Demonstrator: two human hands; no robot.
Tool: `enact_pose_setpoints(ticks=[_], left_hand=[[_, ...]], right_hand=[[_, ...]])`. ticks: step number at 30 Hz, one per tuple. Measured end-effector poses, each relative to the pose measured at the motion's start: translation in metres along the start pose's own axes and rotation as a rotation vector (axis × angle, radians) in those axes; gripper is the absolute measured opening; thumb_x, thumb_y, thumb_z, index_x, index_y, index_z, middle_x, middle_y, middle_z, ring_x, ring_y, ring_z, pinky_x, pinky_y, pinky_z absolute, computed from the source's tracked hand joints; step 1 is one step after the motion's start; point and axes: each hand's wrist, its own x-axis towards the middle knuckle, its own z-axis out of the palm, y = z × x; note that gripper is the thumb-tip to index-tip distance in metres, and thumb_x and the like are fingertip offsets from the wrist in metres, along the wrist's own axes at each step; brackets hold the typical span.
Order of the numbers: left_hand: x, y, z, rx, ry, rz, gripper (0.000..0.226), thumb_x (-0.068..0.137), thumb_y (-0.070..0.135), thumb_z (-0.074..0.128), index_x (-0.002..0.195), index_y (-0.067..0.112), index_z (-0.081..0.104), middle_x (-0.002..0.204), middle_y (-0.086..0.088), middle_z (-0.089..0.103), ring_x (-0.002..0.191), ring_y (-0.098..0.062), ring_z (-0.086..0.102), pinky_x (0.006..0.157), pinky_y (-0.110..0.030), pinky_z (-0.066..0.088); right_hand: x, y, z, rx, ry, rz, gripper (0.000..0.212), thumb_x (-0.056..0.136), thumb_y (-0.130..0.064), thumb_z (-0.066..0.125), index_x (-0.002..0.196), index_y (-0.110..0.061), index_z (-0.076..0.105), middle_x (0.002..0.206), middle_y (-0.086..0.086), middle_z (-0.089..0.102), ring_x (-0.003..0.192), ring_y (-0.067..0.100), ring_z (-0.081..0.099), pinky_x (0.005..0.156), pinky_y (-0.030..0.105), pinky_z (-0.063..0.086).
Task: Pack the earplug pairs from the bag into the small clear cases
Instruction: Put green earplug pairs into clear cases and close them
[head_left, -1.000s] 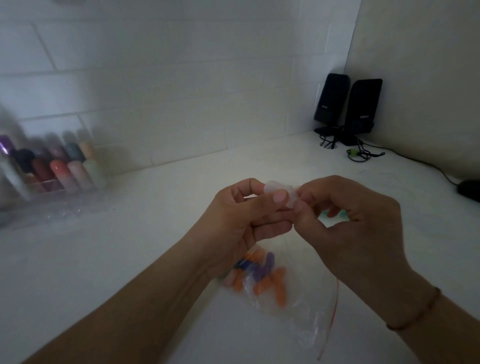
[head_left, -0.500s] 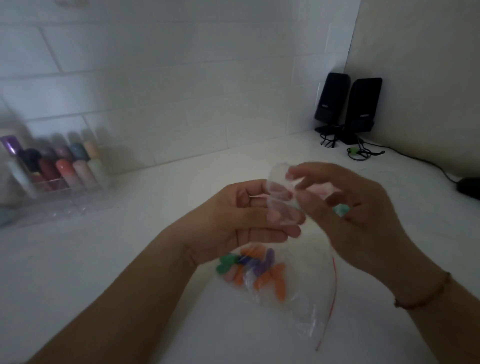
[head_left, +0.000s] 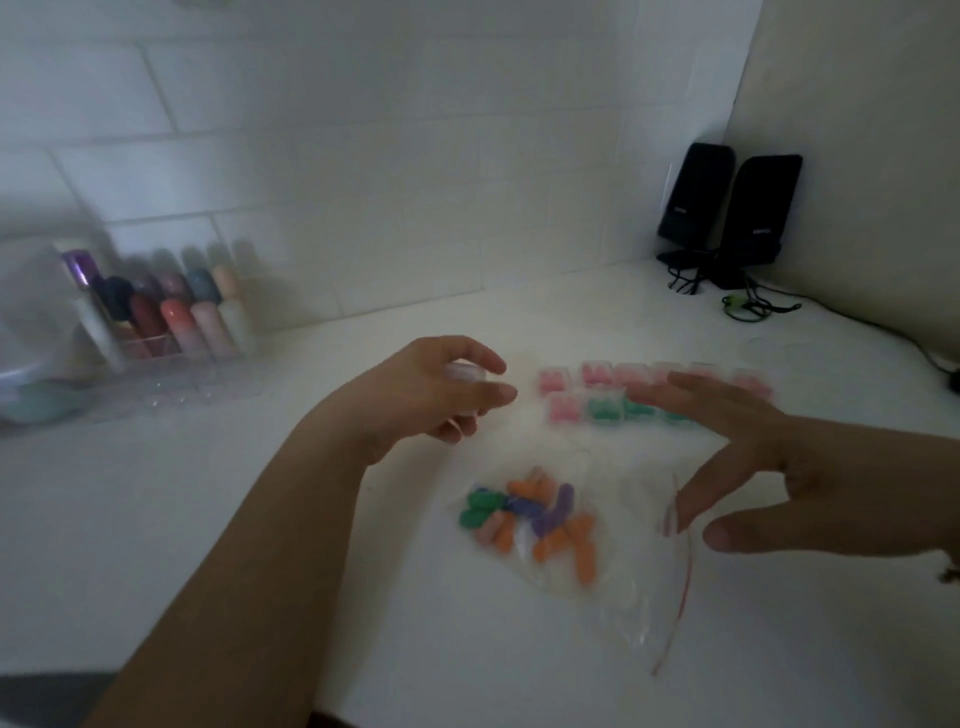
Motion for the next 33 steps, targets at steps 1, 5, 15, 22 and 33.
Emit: enact_pose_setpoints(ticks=[1, 5, 15, 22, 33], left_hand=[[-0.002, -0.001, -0.001, 0.083, -0.015, -0.027, 0.029, 0.077, 0.027, 0.08, 0.102, 0.019, 0.068, 0.082, -0.007, 0.066, 0.061, -0.012, 0.062, 0.06, -0.027, 0.054], [-0.005, -0.002, -0.002, 0.2, -0.173, -0.107, 0.037, 0.07, 0.026, 0.086, 0.101, 0.02, 0.068, 0.09, -0.014, 0.068, 0.062, -0.013, 0.064, 0.063, -0.027, 0.057], [-0.008, -0.002, -0.004, 0.308, -0.267, 0.025, 0.052, 0.066, 0.013, 0.088, 0.109, 0.031, 0.066, 0.095, 0.005, 0.065, 0.063, 0.004, 0.062, 0.057, -0.012, 0.049], [-0.004, -0.002, 0.003, 0.107, -0.151, 0.008, 0.05, 0.069, -0.005, 0.08, 0.108, 0.023, 0.067, 0.091, -0.006, 0.06, 0.058, -0.008, 0.065, 0.056, -0.024, 0.056], [-0.002, -0.007, 0.009, 0.062, -0.168, 0.091, 0.073, 0.072, -0.011, 0.075, 0.132, 0.026, 0.054, 0.107, -0.001, 0.062, 0.093, -0.018, 0.07, 0.085, -0.027, 0.056]], right_hand=[[0.0, -0.001, 0.0, 0.006, -0.027, 0.022, 0.047, 0.064, -0.09, 0.042, 0.103, -0.069, 0.057, 0.147, -0.045, -0.014, 0.137, -0.013, -0.023, 0.118, 0.044, 0.007], [0.006, -0.013, 0.004, 0.05, -0.076, 0.107, 0.056, 0.059, -0.093, 0.037, 0.11, -0.073, 0.05, 0.139, -0.049, -0.027, 0.13, -0.018, -0.033, 0.118, 0.039, -0.001], [0.047, -0.063, 0.041, 0.007, 0.381, 0.013, 0.008, 0.073, -0.059, 0.058, 0.073, -0.053, 0.064, 0.139, -0.023, 0.041, 0.13, 0.001, 0.028, 0.102, 0.035, 0.04], [0.06, -0.063, 0.059, -0.014, 0.47, 0.012, 0.014, 0.077, -0.043, 0.074, 0.087, -0.036, 0.077, 0.14, -0.019, 0.042, 0.129, 0.006, 0.03, 0.101, 0.035, 0.04], [0.07, -0.047, 0.066, -0.063, 0.542, 0.14, 0.02, 0.085, -0.03, 0.064, 0.102, -0.031, 0.076, 0.146, -0.01, 0.042, 0.135, 0.02, 0.031, 0.107, 0.039, 0.035]])
